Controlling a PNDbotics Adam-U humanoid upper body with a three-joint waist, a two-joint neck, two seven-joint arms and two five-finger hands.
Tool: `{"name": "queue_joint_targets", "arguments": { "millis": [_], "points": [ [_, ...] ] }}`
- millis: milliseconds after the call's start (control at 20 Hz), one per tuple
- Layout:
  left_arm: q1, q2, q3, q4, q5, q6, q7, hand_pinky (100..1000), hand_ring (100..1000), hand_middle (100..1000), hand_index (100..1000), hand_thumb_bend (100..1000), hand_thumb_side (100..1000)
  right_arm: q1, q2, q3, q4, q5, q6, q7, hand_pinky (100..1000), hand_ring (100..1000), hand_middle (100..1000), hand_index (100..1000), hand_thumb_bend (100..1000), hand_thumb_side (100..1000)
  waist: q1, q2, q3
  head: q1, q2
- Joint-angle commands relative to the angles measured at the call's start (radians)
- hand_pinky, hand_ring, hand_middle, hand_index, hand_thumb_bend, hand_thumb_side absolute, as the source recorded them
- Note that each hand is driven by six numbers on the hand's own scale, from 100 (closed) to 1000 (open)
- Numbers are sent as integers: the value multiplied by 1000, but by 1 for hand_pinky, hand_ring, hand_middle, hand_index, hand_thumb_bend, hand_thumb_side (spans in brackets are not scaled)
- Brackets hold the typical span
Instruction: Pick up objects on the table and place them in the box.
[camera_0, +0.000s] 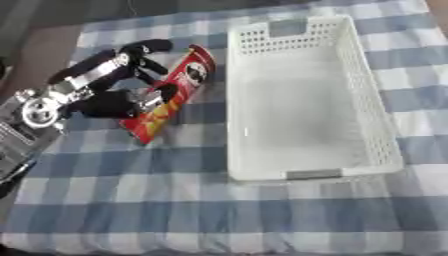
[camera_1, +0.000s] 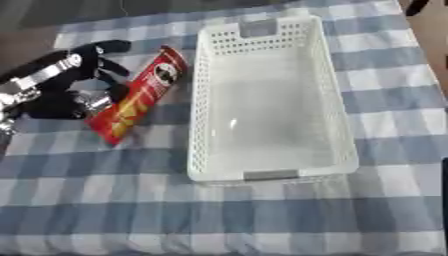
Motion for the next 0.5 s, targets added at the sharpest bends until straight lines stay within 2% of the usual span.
{"name": "queue_joint_targets", "arguments": {
  "millis": [50,350,500],
  "points": [
    [-27,57,16,6,31,22,0,737,835,1000,991,249,609,-9,-3,-1,-15,-6,-3,4,370,584,687,848,100,790,-7,-18,0,13,-3],
    [-65,136,-54,53,213,107,21,737,834,1000,994,278,659,-8,-3,1,-13,-7,-5,8,370,584,687,848,100,790,-6,-20,-4,23,-3],
    [-85,159,-85,64,269,140,36,735,832,1000,992,285,662,-6,-2,2,-13,-7,-5,11,370,584,687,848,100,789,-4,-23,-5,28,-3]
  ]
}}
